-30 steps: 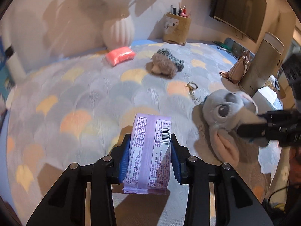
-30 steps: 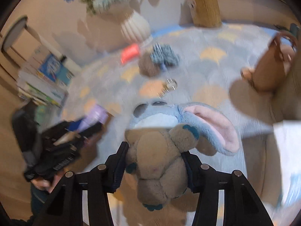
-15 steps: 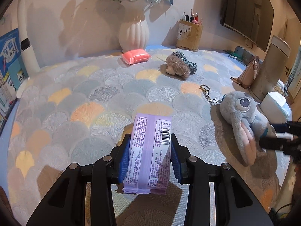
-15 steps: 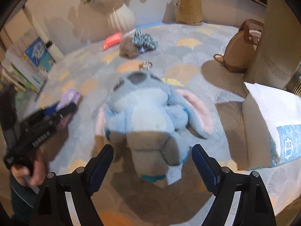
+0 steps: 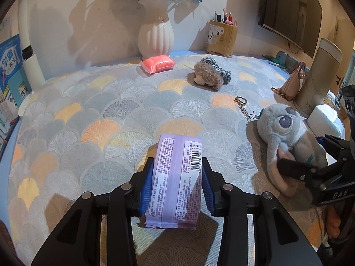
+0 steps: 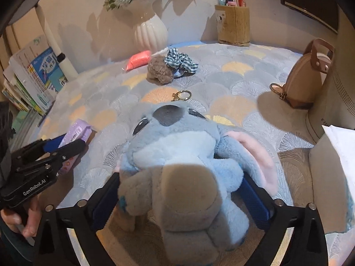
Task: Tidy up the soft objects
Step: 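Lift the purple wipes packet and plush toy toward the glass tray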
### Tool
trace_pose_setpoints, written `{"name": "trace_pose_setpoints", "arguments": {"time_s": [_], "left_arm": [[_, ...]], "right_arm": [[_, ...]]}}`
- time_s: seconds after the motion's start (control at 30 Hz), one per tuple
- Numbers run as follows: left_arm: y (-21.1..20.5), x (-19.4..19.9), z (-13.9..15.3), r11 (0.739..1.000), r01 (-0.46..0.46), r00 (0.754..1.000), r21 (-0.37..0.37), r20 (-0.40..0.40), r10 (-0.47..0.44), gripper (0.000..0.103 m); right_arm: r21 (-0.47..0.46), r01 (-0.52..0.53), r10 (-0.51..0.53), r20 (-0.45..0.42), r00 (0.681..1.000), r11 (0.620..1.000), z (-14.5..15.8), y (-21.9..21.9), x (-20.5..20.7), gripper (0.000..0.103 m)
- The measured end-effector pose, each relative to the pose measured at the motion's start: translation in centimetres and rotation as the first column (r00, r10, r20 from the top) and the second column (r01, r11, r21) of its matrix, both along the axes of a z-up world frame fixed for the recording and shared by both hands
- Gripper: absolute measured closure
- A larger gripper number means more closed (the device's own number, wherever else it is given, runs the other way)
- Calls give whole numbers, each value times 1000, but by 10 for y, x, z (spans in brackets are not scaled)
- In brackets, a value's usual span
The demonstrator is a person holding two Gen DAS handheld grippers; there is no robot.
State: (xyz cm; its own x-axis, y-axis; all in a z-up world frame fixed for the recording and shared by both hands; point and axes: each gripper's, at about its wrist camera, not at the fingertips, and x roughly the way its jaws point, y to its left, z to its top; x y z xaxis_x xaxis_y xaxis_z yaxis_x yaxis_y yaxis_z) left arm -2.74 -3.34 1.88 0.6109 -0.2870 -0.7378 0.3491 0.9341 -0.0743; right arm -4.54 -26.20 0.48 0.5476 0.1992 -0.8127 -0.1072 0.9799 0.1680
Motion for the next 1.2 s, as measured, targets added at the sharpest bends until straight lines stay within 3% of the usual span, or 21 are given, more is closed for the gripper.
{"name": "trace_pose_setpoints", "arguments": {"time_s": [0.13, 0.93, 1.2], "left_arm": [[-1, 0, 0, 1000, 0, 1000, 9, -3, 0, 65], [-4, 0, -1, 1000, 2, 1000, 17, -13, -2, 65], [-5, 1, -2, 999, -8, 1000, 39, -13, 8, 65]], "right_arm": [[-70, -7, 7, -5, 1000, 998, -2, 7, 1, 0], [-73, -11, 11, -6, 1000, 997, -3, 5, 3, 0], [11, 9, -8, -39, 999, 1000, 2, -1, -2, 0]]}}
